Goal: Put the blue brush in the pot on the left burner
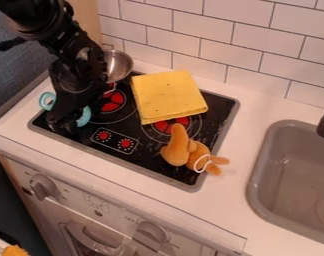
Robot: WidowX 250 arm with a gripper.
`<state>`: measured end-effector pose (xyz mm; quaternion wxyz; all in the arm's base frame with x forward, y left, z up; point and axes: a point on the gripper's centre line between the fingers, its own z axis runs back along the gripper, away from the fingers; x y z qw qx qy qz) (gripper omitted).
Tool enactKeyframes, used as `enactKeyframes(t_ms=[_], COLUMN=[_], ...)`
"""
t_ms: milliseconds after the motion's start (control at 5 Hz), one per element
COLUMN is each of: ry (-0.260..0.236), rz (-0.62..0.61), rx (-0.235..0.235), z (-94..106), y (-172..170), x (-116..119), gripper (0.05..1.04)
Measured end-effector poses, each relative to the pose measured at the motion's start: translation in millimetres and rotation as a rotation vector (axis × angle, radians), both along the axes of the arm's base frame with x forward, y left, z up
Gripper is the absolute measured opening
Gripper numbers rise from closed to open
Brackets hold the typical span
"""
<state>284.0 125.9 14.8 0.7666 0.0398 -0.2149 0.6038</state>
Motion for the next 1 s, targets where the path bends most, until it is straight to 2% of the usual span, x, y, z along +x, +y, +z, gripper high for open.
enactKeyframes(t_ms=[400, 1000], ry=[0.014, -0.093], rz=[-0.061, -0.263], rx=[0.0, 0.085], z=[2.8, 77.3], y=[-4, -49], x=[-2, 11], gripper=[0.728, 0.728])
